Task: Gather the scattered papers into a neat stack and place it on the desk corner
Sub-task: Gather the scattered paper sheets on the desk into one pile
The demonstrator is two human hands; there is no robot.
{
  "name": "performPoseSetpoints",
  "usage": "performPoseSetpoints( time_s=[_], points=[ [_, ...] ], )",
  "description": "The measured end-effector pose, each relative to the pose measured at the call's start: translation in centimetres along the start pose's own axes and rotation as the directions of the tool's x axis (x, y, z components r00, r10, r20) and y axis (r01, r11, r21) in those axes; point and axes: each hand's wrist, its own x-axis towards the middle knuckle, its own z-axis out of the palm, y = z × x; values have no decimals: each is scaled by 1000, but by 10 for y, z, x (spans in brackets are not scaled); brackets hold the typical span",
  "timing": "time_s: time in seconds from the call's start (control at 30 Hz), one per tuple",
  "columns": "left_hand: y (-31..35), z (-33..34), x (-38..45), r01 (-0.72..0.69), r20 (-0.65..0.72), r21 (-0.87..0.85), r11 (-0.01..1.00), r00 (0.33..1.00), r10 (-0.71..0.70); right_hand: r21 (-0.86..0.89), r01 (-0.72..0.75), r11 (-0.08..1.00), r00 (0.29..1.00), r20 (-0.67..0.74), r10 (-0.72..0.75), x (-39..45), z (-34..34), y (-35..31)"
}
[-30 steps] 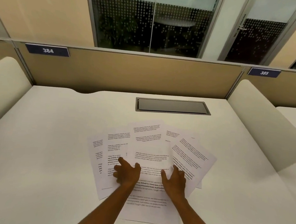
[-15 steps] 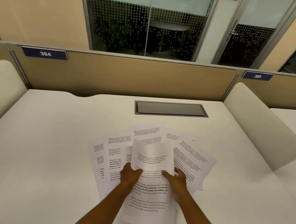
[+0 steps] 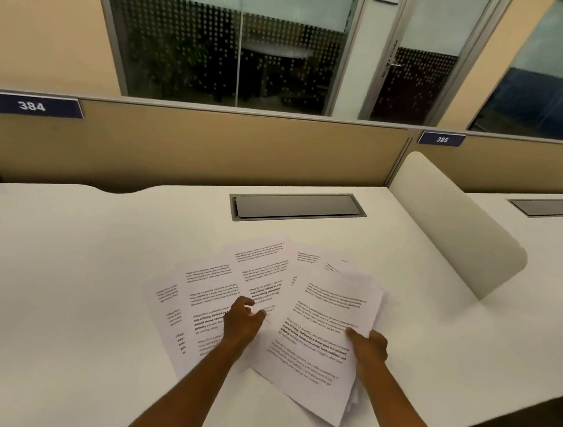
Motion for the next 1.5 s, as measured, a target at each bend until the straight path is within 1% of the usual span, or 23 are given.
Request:
performPoseSetpoints(
  time_s=[0.07,0.17,0.27,0.37,0.5,0.6,0.7,0.87,1.0,1.1,1.27,1.4,1.43,1.5],
  points=[
    [3,4,4,-14,28,0,1000,1000,14,18,-37,999,995,-89,38,3,-6,-1],
    [10,12,10,-55,61,2,999,997,54,-4,-46,999,985,-168,44,10,-11,-4],
    [20,25,17,-85,83,9,996,993,84,-156,-47,987,982,-189,17,20,-15,-8],
    [30,40,24,-78,126,28,997,989,74,-283,-57,958,991,-134,19,33,-17,-12],
    [43,57,38,-55,149,75,996,988,44,-405,-2,914,999,-37,-14,46,-11,-24],
    [49,70,47,-70,118,147,987,992,53,-409,12,912,1000,0,-13,53,-4,-32],
    [53,84,54,-76,98,195,978,994,57,-399,7,917,1000,6,-5,59,3,-36],
    [61,101,63,-46,62,243,969,998,32,-366,66,928,998,23,-61,73,7,-43],
    [66,105,73,23,30,197,980,999,-29,-296,94,950,995,63,-78,89,5,-53],
    [68,105,80,77,7,134,988,997,-79,-259,78,963,994,92,-56,100,4,-58],
    [66,107,86,127,-21,115,985,992,-125,-200,43,979,985,170,-9,116,11,-63],
    [63,110,85,141,-47,63,988,989,-139,-228,49,973,978,208,-1,126,16,-69],
    [62,110,84,144,-53,51,988,989,-141,-259,54,964,977,211,2,128,16,-70],
    [62,110,84,150,-63,36,988,987,-147,-395,80,915,981,193,-2,132,15,-74]
  ],
)
